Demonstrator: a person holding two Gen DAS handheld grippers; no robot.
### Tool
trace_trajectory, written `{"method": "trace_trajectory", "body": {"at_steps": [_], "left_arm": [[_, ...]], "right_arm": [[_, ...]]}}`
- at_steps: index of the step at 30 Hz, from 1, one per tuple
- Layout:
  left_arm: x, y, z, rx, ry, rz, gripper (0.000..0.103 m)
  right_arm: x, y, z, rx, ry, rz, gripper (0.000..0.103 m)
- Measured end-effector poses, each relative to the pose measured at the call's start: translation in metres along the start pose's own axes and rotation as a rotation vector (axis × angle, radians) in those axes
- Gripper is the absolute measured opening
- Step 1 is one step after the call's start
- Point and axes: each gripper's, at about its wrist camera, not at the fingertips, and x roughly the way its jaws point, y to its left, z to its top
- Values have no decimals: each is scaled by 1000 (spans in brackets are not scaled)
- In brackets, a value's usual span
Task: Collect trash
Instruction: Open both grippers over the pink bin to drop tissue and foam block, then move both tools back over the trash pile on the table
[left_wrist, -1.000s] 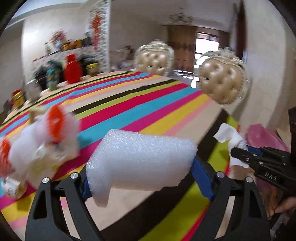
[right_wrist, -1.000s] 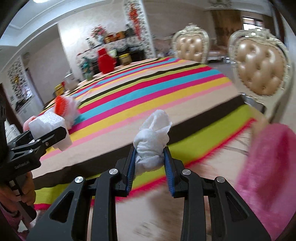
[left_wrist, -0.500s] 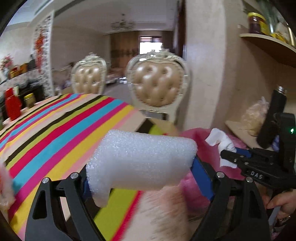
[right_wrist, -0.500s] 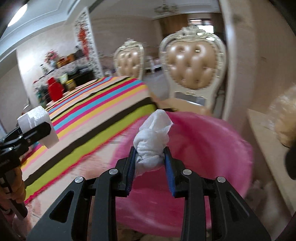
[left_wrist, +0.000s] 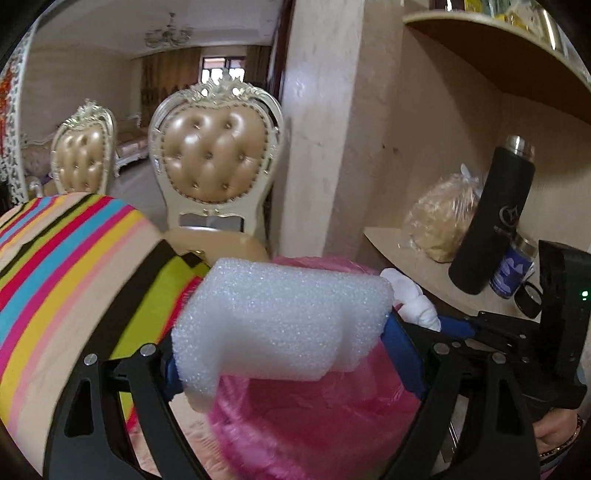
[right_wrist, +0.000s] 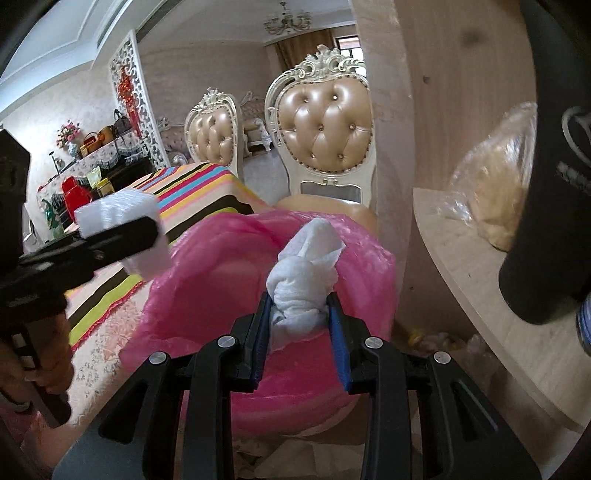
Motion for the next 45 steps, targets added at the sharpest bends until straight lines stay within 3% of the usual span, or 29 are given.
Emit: {"method": "trace_trajectory", "body": {"at_steps": [3, 5, 7, 13, 16, 21, 29, 34, 38, 45], "left_arm": [[8, 7, -4, -9, 23, 18, 91], [5, 17, -6, -37, 13, 34, 95], [-2, 30, -7, -66, 2, 48, 96], [-33, 61, -11, -109, -19, 102, 98], [-60, 74, -21, -97, -43, 191, 98], [-117, 102, -45, -122, -63, 407, 98], [-219, 133, -96, -140, -106, 696, 99], [-282, 164, -140, -258, -92, 771, 99], [-330, 185, -179, -318, -48, 908, 99], [-419, 226, -238, -538, -77, 1026, 99]], "right_arm": [[3, -1, 0, 0, 4, 4, 37], [5, 3, 2, -7, 0, 4, 55], [4, 7, 2, -18, -11, 9, 65], [-3, 17, 6, -29, -25, 4, 65], [-7, 25, 8, -44, -37, 3, 65], [-7, 53, 11, -77, -45, 50, 66], [4, 146, 7, -211, -14, 211, 76], [7, 212, -5, -302, 27, 322, 76], [8, 271, -18, -389, 57, 407, 76], [12, 360, -39, -518, 110, 539, 77]]}}
